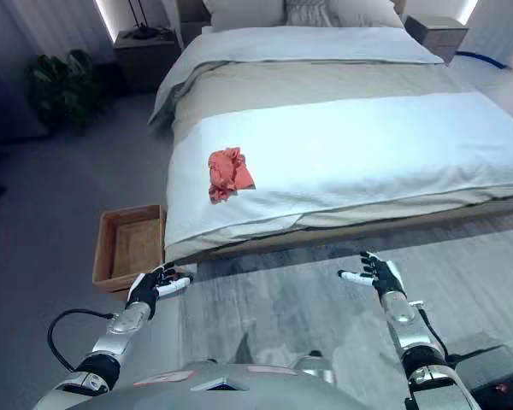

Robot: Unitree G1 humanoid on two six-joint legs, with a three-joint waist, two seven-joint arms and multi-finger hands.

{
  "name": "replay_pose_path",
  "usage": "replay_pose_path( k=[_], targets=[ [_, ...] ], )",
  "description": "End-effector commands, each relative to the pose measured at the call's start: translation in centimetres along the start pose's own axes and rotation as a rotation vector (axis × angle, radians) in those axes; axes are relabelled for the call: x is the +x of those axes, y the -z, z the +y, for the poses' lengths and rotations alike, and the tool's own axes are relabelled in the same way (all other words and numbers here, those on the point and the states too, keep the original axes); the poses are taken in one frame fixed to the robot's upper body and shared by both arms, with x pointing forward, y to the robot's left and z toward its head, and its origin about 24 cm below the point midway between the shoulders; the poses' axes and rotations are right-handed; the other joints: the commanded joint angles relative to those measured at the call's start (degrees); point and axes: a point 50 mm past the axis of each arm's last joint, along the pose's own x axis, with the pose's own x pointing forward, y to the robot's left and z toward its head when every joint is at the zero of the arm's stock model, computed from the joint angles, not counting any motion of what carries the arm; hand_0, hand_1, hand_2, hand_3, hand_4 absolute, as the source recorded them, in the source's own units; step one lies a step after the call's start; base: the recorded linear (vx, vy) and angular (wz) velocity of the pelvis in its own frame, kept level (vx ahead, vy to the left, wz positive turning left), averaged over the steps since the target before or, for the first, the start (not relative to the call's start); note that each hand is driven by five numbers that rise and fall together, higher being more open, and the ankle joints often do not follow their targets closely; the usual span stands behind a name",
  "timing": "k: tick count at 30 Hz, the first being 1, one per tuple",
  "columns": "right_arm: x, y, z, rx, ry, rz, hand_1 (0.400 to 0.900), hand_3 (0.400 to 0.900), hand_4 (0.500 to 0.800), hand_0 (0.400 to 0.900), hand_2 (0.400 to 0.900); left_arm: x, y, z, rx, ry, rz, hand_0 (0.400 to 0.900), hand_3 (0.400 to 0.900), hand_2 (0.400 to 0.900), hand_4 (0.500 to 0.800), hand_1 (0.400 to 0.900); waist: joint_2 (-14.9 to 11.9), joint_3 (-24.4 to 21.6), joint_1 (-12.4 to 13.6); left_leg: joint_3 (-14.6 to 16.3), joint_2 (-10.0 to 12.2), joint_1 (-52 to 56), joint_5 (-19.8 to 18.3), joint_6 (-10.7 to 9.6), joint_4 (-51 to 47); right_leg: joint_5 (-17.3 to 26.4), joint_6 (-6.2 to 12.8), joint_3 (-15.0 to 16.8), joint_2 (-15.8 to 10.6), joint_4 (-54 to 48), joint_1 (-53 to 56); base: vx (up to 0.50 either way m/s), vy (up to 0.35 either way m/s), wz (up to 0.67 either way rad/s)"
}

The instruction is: Put the clothes on the bed into the basket.

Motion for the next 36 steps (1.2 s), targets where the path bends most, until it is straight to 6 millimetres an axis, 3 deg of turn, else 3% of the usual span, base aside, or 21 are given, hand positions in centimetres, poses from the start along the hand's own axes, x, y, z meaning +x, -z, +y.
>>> replay_pose_path(
  k=[1, 5, 12, 18, 28, 32, 33, 34, 36],
  targets=[
    [1.1, -5.3, -0.8, 0.018, 0.046, -0.201, 0.9, 0.9, 0.8, 0.9, 0.9, 1.2, -6.3, 1.5, -0.019, -0.054, -0.232, 0.9, 0.9, 0.9, 0.8, 0.9, -1.82, -1.34, 0.7, -0.01, 1.28, -0.69, -1.15, -1.08, 0.21, 1.03, 1.08, -0.39, -3.29, 2.34, -0.97, 0.01, -0.001, -0.06],
    [1.2, -5.8, -0.7, 0.008, 0.034, -0.216, 0.9, 0.9, 0.8, 0.9, 0.9, 1.2, -6.4, 1.7, -0.03, -0.057, -0.238, 0.9, 0.9, 0.9, 0.8, 0.9, -1.99, -0.72, 0.87, -0.53, 1.19, -1.67, -2.24, -0.94, 3.64, 0.97, 0.77, 0.74, -3.22, 2.56, -1.42, -0.01, -0.023, -0.17],
    [1.4, -6.5, -1.2, -0.005, 0.033, -0.23, 0.9, 0.9, 0.8, 0.9, 0.9, 1.1, -6.5, 1.9, -0.06, -0.069, -0.251, 0.9, 0.9, 0.9, 0.8, 0.9, -2.47, 0.45, 1.3, -5.71, -0.34, -5.31, -4.97, -0.4, 8.43, 0.78, 0.06, 4.34, -2.98, 3.61, -4.07, -0.02, 0.0, -0.12],
    [1.3, -6.2, -1.6, 0.024, 0.057, -0.224, 0.9, 0.9, 0.8, 0.9, 0.9, 1.1, -6.7, 2.0, -0.054, -0.068, -0.257, 0.9, 0.9, 0.9, 0.8, 0.9, -2.38, 0.42, 0.74, -3.7, -0.35, -5.27, -4.59, 0.05, 7.15, 0.38, 0.81, 3.42, -4.37, 4.9, -4.11, 0.0, 0.054, 0.17],
    [1.6, -6.8, -0.2, 0.029, 0.018, -0.23, 0.9, 0.9, 0.8, 0.9, 0.9, 1.2, -7.4, 2.4, -0.035, -0.08, -0.272, 0.9, 0.9, 0.9, 0.8, 0.9, -2.79, 0.17, 0.46, -1.64, -2.68, -2.34, -5.49, 1.42, 5.01, 2.13, 2.54, 4.4, -7.06, 6.6, -4.67, 0.02, 0.07, -0.04],
    [1.6, -7.1, -0.3, 0.025, 0.02, -0.24, 0.9, 0.9, 0.8, 0.9, 0.9, 1.2, -8.2, 2.0, -0.031, -0.063, -0.301, 0.9, 0.9, 0.9, 0.8, 0.9, -3.08, 1.08, 0.05, -2.01, -6.64, -3.67, -7.86, 3.7, 7.52, 6.74, 3.64, 7.76, -10.73, 10.41, -7.82, -0.05, 0.144, -0.02],
    [1.6, -7.1, -0.3, 0.025, 0.02, -0.24, 0.9, 0.9, 0.8, 0.9, 0.9, 1.2, -8.2, 2.0, -0.031, -0.063, -0.301, 0.9, 0.9, 0.9, 0.8, 0.9, -3.13, 1.02, 0.14, -1.91, -6.7, -3.74, -7.89, 3.74, 7.58, 6.71, 3.66, 7.91, -10.78, 10.52, -8.01, -0.03, 0.228, 0.07],
    [1.4, -6.8, -0.5, 0.024, 0.022, -0.236, 0.9, 0.9, 0.8, 0.9, 0.9, 1.2, -8.4, 1.9, -0.025, -0.055, -0.308, 0.9, 0.9, 0.9, 0.8, 0.9, -2.93, 1.37, -0.24, -2.46, -8.75, -3.28, -8.83, 5.01, 7.65, 9.52, 2.96, 9.67, -12.3, 14.3, -9.95, -0.04, 0.26, 0.13],
    [1.2, -6.6, -0.6, 0.022, 0.024, -0.237, 0.9, 0.9, 0.8, 0.9, 0.9, 1.2, -8.7, 1.8, -0.021, -0.051, -0.315, 0.9, 0.9, 0.9, 0.8, 0.9, -2.8, 2.08, -0.41, -2.73, -9.85, -3.29, -9.24, 5.98, 8.03, 11.84, 2.24, 11.45, -12.76, 17.89, -11.84, -0.1, 0.254, 0.1]
  ],
)
